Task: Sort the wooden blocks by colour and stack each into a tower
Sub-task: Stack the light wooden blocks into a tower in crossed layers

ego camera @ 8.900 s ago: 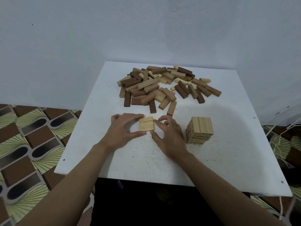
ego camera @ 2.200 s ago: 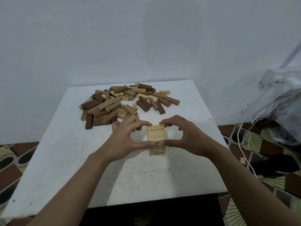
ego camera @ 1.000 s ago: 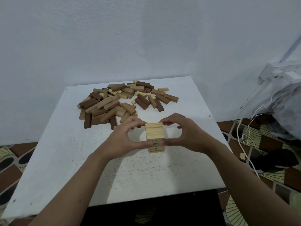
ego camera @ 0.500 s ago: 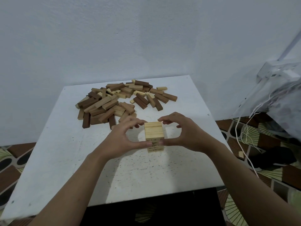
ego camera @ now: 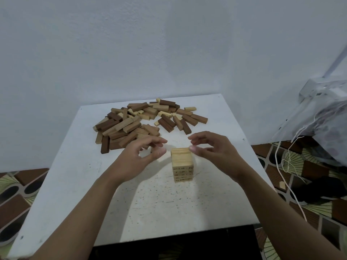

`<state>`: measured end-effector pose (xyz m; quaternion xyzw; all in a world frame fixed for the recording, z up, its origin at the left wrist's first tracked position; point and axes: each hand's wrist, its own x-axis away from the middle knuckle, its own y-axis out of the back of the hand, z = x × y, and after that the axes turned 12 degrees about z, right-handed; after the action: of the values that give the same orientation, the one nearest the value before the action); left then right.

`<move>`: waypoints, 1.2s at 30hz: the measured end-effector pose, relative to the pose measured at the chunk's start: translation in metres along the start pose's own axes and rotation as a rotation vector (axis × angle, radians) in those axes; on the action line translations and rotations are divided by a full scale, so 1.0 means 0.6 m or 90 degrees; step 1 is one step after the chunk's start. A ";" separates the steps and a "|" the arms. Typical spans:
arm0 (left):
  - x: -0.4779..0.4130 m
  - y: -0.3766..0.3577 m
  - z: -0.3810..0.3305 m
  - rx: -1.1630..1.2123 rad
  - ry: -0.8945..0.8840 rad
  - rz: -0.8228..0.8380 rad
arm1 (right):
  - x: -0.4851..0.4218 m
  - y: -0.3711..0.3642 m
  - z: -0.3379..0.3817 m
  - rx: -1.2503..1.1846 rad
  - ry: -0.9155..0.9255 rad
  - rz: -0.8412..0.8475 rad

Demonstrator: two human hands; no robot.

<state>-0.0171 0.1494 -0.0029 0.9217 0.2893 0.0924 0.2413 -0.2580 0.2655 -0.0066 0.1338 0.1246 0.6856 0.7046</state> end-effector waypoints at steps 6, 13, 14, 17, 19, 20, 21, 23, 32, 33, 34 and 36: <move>-0.038 0.037 0.031 -0.042 -0.017 -0.034 | -0.061 0.003 -0.023 0.096 -0.006 -0.101; -0.099 0.056 0.135 -0.247 0.052 -0.096 | -0.140 -0.008 -0.084 0.357 0.018 -0.082; -0.105 0.053 0.139 -0.290 0.083 -0.104 | -0.150 -0.009 -0.090 0.394 0.020 -0.075; -0.132 0.053 0.125 -0.364 0.071 -0.137 | -0.186 -0.013 -0.097 0.462 0.042 -0.086; -0.166 0.062 0.120 -0.363 0.076 -0.149 | -0.214 -0.014 -0.093 0.476 0.072 -0.110; -0.184 0.067 0.119 -0.363 0.085 -0.139 | -0.229 -0.013 -0.091 0.472 0.083 -0.117; -0.201 0.072 0.119 -0.370 0.102 -0.111 | -0.242 -0.011 -0.088 0.469 0.091 -0.115; -0.232 0.078 0.116 -0.386 0.156 -0.025 | -0.268 -0.007 -0.085 0.475 0.086 -0.080; -0.280 0.086 0.102 -0.382 0.265 -0.031 | -0.357 -0.009 -0.080 0.517 0.013 0.001; -0.281 0.087 0.103 -0.393 0.264 -0.033 | -0.366 -0.011 -0.077 0.522 -0.002 0.008; -0.282 0.088 0.099 -0.411 0.259 -0.031 | -0.372 -0.011 -0.072 0.528 -0.010 0.015; -0.283 0.087 0.101 -0.449 0.244 -0.022 | -0.380 -0.011 -0.070 0.532 -0.024 0.019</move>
<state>-0.1111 -0.0098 -0.0343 0.7434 0.2954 0.3518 0.4862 -0.2736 0.0380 -0.0502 0.4224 0.3770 0.5840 0.5817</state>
